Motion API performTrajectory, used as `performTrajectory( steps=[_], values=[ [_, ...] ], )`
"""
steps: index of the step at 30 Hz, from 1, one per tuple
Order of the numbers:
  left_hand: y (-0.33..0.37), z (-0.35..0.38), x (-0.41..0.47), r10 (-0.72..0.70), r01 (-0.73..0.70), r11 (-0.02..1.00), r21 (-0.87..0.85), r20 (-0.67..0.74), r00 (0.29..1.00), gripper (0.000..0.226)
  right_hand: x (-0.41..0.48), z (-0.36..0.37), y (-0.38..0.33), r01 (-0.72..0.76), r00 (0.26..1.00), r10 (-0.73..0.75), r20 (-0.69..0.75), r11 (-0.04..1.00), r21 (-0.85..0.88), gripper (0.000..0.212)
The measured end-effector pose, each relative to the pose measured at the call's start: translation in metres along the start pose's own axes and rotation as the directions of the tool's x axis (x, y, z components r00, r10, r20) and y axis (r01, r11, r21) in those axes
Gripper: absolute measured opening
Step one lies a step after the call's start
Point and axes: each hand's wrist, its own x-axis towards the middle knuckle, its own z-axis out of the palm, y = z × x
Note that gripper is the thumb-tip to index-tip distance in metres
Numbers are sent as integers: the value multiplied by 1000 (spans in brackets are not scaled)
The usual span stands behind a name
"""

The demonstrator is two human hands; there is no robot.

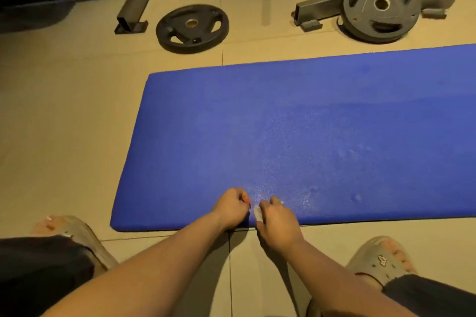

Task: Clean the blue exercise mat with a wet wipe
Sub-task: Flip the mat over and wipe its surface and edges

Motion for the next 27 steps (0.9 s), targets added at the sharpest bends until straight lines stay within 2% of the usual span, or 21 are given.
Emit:
performTrajectory(
  steps=[1,3,5,7,9,11,15,17,21,24,27],
  values=[
    [-6,-14,0,57,-54,985,166,-18,998,16,-1,5,3,-2,1000,2,-27,1000,15,21],
    [-22,-49,3,185,-144,858,492,-36,982,11,-2,9,10,-7,997,9,-81,1000,22,18],
    [-40,-85,9,233,-156,682,715,-9,972,44,-2,12,17,-41,989,42,-141,999,12,17],
    [-61,-113,18,180,-128,534,836,35,983,91,-2,13,19,-128,968,137,-209,990,54,13],
    [-79,-132,25,86,-100,461,882,67,994,130,-1,12,15,-244,926,276,-260,959,146,6],
    [-90,-141,32,26,-94,483,871,93,995,145,0,14,9,-339,868,407,-285,905,259,7],
    [-94,-138,41,47,-129,530,838,123,991,148,3,21,-5,-436,761,575,-299,795,421,2],
    [-97,-138,43,77,-145,545,826,123,989,150,6,27,-15,-473,704,648,-290,733,490,6],
    [-97,-138,44,92,-160,562,812,131,987,150,7,45,-55,-482,633,733,-251,626,613,7],
    [-95,-138,44,98,-173,542,822,143,985,152,7,59,-101,-453,644,730,-229,605,654,9],
    [-95,-139,44,105,-184,539,822,151,983,151,9,74,-149,-374,750,619,-234,688,622,10]
  ],
)
